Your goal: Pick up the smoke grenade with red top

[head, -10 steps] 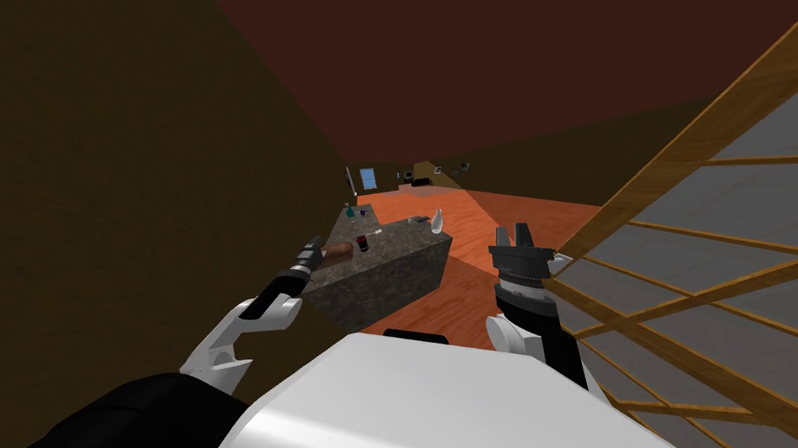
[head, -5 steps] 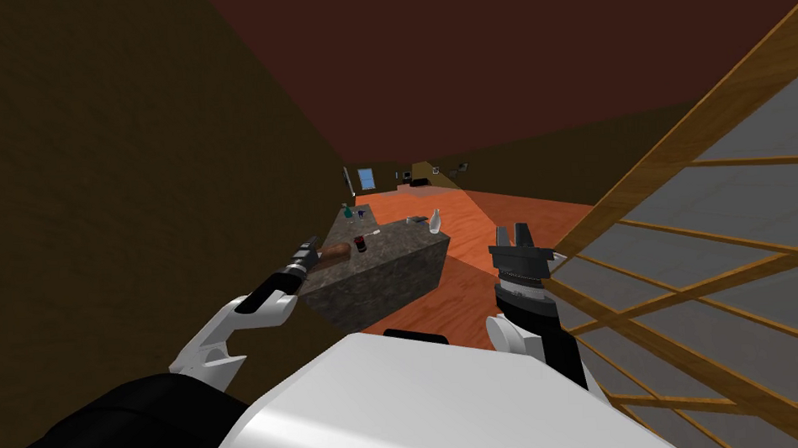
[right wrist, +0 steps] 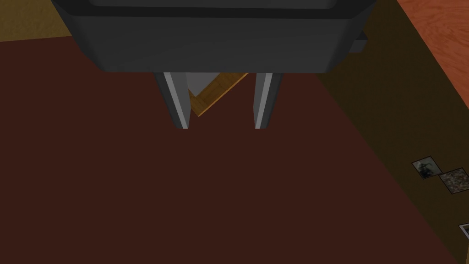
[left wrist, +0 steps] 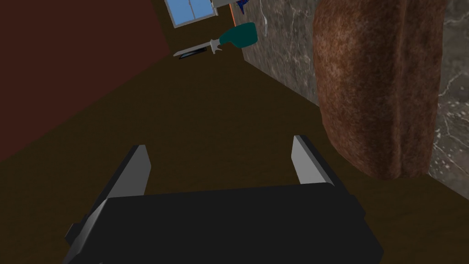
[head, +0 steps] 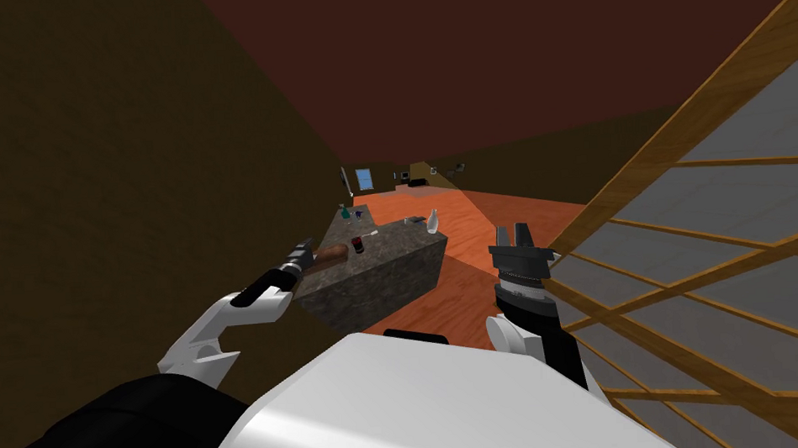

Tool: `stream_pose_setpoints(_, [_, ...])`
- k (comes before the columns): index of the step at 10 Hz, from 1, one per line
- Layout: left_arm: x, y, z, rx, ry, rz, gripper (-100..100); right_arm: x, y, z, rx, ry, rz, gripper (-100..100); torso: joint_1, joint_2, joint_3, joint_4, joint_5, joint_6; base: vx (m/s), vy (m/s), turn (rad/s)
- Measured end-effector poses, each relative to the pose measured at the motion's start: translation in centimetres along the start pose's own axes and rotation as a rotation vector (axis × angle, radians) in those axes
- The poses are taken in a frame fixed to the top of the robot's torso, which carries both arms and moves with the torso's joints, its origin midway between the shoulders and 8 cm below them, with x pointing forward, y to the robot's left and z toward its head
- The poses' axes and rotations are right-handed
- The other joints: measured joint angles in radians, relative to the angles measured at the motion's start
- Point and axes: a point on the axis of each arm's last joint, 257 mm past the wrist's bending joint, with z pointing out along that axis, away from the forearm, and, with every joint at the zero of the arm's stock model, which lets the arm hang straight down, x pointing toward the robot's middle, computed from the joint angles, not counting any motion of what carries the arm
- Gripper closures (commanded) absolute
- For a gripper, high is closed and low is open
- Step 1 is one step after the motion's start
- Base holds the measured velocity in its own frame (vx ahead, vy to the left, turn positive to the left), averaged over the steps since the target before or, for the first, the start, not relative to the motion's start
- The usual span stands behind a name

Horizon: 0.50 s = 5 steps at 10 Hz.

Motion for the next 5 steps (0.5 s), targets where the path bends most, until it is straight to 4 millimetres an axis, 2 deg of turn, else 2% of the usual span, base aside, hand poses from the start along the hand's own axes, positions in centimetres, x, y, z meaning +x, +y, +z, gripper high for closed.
stream_pose_setpoints(2, [-1.2,-0.1,0.4,-0.030,-0.024,-0.003,-100,0.0,0.0,0.0,0.000,0.000,0.000,0,0.000,-0.001,0.000,0.000,0.000,0.000,0.017,-0.011,-0.019])
stream_pose_setpoints(5, [-2.5,0.9,0.7,-0.095,-0.058,-0.009,-100,0.0,0.0,0.0,0.000,0.000,0.000,0,0.000,-0.001,-0.001,0.000,0.000,0.000,0.020,-0.013,-0.054])
